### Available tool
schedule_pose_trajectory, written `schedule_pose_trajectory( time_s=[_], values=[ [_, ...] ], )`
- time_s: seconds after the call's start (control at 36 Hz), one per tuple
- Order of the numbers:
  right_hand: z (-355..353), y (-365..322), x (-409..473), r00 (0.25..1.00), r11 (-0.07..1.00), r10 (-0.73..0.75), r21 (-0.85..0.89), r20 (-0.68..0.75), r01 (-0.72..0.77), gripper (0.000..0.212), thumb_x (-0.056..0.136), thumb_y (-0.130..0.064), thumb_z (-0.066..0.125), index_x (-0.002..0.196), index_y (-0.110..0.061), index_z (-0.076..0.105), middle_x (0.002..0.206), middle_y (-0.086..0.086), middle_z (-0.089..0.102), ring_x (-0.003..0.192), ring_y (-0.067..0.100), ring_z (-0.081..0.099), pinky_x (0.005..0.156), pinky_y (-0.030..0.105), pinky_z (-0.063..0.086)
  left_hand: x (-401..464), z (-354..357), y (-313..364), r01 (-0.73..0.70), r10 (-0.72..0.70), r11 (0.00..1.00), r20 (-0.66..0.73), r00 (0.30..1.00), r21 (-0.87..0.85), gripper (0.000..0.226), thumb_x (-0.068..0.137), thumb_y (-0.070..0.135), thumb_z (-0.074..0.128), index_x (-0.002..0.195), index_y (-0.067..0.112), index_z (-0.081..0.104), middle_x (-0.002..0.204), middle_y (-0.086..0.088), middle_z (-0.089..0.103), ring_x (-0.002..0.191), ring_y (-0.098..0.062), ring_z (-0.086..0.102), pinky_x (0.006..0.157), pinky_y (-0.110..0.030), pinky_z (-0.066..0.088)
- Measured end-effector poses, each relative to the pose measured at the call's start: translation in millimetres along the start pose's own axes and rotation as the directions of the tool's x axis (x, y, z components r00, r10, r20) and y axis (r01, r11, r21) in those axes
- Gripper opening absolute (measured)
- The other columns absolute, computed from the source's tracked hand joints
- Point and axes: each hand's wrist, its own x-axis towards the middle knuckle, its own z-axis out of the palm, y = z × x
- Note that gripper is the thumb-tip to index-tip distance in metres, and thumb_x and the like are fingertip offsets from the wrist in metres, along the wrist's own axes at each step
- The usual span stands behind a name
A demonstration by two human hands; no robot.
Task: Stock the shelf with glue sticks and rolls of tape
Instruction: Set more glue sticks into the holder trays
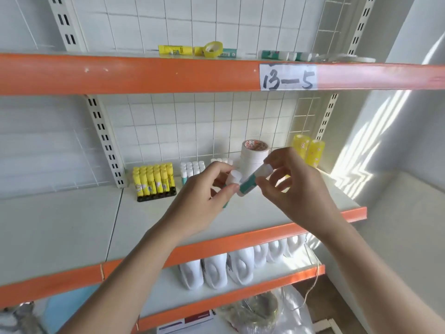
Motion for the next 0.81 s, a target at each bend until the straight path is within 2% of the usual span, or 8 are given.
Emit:
schedule_pose_trajectory(
  time_s=[0.11, 0.25, 0.42, 0.5, 0.58, 0.67, 0.72, 0.81],
  values=[
    [29, 33, -14, 0.995, 0.996, 0.083, 0.018, 0.063, -0.084, 0.023, 0.085, -0.01, 0.068, 0.097, -0.02, 0.052, 0.092, -0.016, 0.06, 0.066, 0.013, 0.061, 0.056, 0.035, 0.051, -5, 9, -33, 0.109, -0.109, 0.994, -0.003, 0.994, -0.017, 0.018, 0.094, 0.014, 0.06, 0.096, 0.031, 0.055, 0.09, 0.007, 0.065, 0.082, -0.01, 0.062, 0.062, -0.015, 0.047],
    [57, 71, -23, 0.988, 0.993, 0.102, 0.048, 0.12, -0.108, 0.016, 0.088, -0.012, 0.064, 0.097, -0.018, 0.052, 0.081, -0.007, 0.063, 0.064, 0.014, 0.06, 0.055, 0.039, 0.051, -8, 26, -73, 0.242, -0.24, 0.97, -0.054, 0.969, 0.032, 0.014, 0.092, 0.013, 0.062, 0.103, 0.021, 0.058, 0.093, 0.005, 0.064, 0.087, -0.007, 0.061, 0.066, -0.008, 0.045],
    [87, 119, -21, 0.983, 0.998, 0.06, 0.01, 0.175, -0.063, 0.012, 0.092, -0.017, 0.059, 0.097, -0.023, 0.049, 0.082, -0.009, 0.059, 0.063, 0.008, 0.059, 0.055, 0.038, 0.051, 1, 37, -101, 0.326, -0.312, 0.942, -0.141, 0.939, 0.085, 0.016, 0.09, 0.01, 0.064, 0.104, 0.018, 0.062, 0.091, 0.011, 0.063, 0.085, 0.004, 0.058, 0.072, -0.007, 0.043],
    [99, 143, -20, 0.981, 0.998, 0.059, -0.024, 0.187, -0.055, 0.007, 0.093, -0.018, 0.056, 0.098, -0.02, 0.051, 0.084, -0.008, 0.057, 0.063, 0.007, 0.058, 0.055, 0.039, 0.051, 5, 47, -112, 0.381, -0.357, 0.92, -0.207, 0.911, 0.089, 0.015, 0.09, 0.012, 0.065, 0.1, 0.023, 0.061, 0.089, 0.016, 0.062, 0.081, 0.011, 0.057, 0.072, -0.005, 0.041],
    [107, 161, -20, 0.978, 0.998, 0.063, -0.04, 0.2, -0.056, 0.006, 0.094, -0.019, 0.056, 0.1, -0.018, 0.052, 0.087, -0.007, 0.058, 0.065, 0.007, 0.058, 0.056, 0.038, 0.051, 8, 59, -125, 0.421, -0.386, 0.901, -0.241, 0.89, 0.11, 0.014, 0.09, 0.011, 0.064, 0.101, 0.019, 0.061, 0.087, 0.018, 0.061, 0.079, 0.013, 0.056, 0.073, -0.008, 0.042],
    [112, 174, -19, 0.979, 0.997, 0.058, -0.056, 0.197, -0.048, 0.008, 0.094, -0.017, 0.056, 0.102, -0.016, 0.054, 0.088, -0.004, 0.059, 0.067, 0.01, 0.058, 0.056, 0.034, 0.05, 12, 70, -134, 0.444, -0.404, 0.887, -0.257, 0.878, 0.124, 0.013, 0.09, 0.011, 0.064, 0.097, 0.02, 0.06, 0.087, 0.016, 0.061, 0.08, 0.008, 0.057, 0.076, -0.012, 0.042],
    [116, 179, -17, 0.978, 0.996, 0.059, -0.072, 0.201, -0.045, 0.008, 0.095, -0.02, 0.055, 0.103, -0.016, 0.055, 0.088, -0.002, 0.06, 0.068, 0.01, 0.059, 0.057, 0.032, 0.049, 15, 74, -139, 0.455, -0.413, 0.881, -0.258, 0.874, 0.131, 0.012, 0.09, 0.011, 0.063, 0.095, 0.021, 0.059, 0.089, 0.012, 0.063, 0.082, 0.002, 0.058, 0.074, -0.01, 0.042],
    [120, 186, -10, 0.971, 0.995, 0.064, -0.093, 0.23, -0.044, 0.008, 0.095, -0.022, 0.054, 0.103, -0.018, 0.054, 0.089, -0.002, 0.06, 0.071, 0.011, 0.06, 0.059, 0.032, 0.049, 21, 76, -146, 0.448, -0.408, 0.882, -0.238, 0.881, 0.146, 0.011, 0.091, 0.012, 0.062, 0.095, 0.021, 0.058, 0.091, 0.009, 0.063, 0.083, 0.003, 0.057, 0.07, -0.006, 0.039]
  ],
)
